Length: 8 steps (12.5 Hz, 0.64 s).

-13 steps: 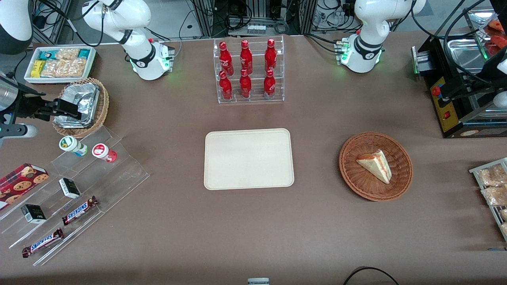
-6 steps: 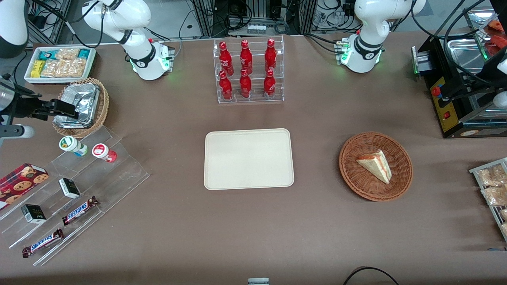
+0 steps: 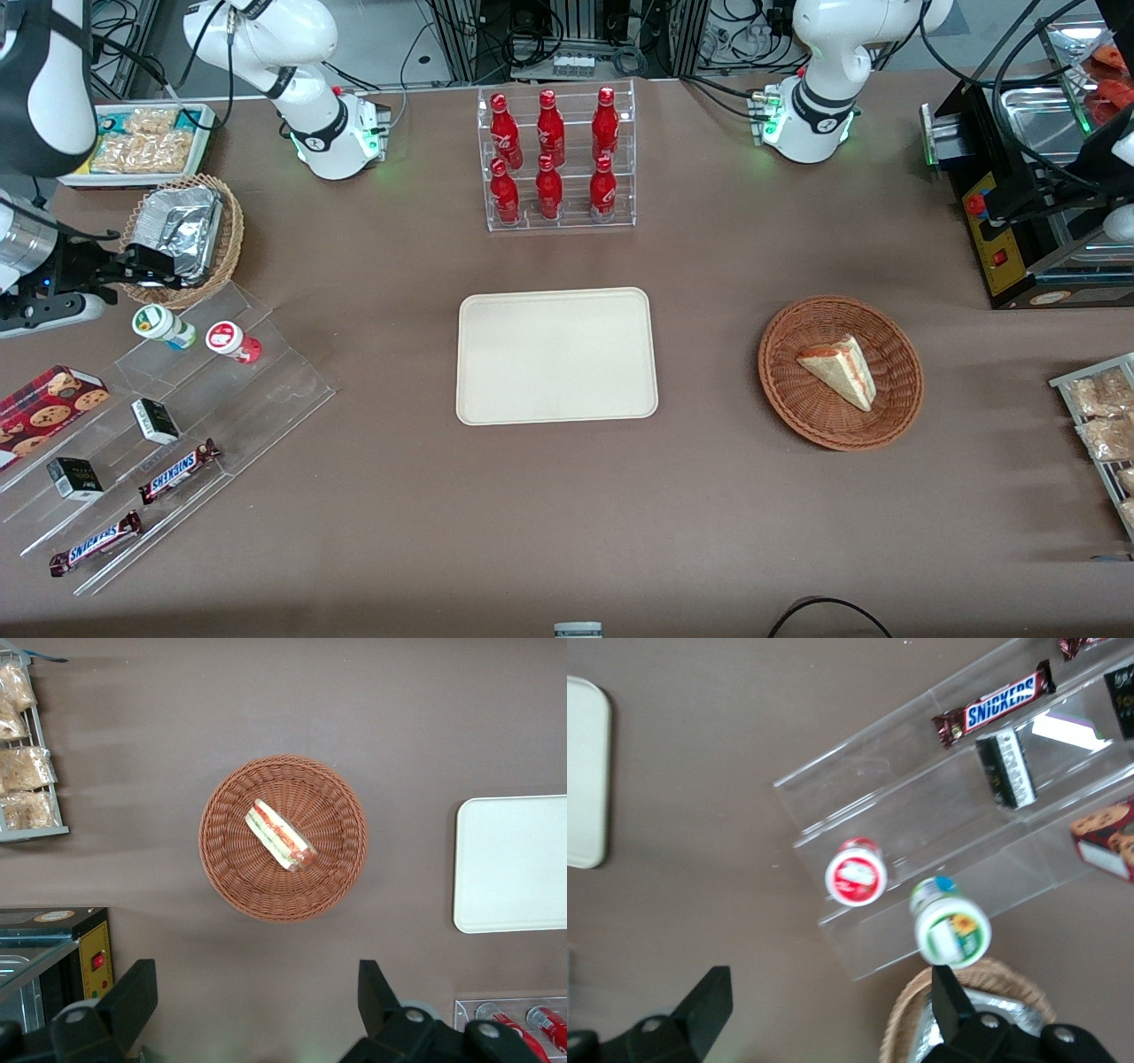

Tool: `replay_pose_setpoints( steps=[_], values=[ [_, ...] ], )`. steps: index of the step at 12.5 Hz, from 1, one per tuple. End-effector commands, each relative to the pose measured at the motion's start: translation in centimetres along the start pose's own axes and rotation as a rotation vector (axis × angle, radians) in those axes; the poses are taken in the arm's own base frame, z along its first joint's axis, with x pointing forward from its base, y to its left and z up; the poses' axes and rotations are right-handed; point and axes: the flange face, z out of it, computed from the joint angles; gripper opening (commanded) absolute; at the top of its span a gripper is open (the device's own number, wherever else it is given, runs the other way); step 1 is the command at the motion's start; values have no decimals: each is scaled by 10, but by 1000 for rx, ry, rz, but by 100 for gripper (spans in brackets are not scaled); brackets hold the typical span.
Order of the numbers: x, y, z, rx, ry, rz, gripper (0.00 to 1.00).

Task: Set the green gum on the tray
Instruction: 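Move the right gripper down toward the white green-labelled tub on the acrylic stand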

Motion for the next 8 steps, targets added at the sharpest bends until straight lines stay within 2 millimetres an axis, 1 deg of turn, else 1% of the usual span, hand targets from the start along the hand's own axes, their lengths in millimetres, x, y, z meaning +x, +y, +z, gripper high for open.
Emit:
replay_pose_setpoints(
  steps=[1,2,4,5,6,8],
  values=[
    [-21,22,22,-42,65,-155,100],
    [-26,33,32,-58,82,-221,100],
    [-31,41,48,-81,103,-306,100],
    [-32,42,55,-89,108,-347,100],
    [-36,47,62,-93,111,-360,100],
    [-39,48,74,-103,117,-397,100]
  ],
)
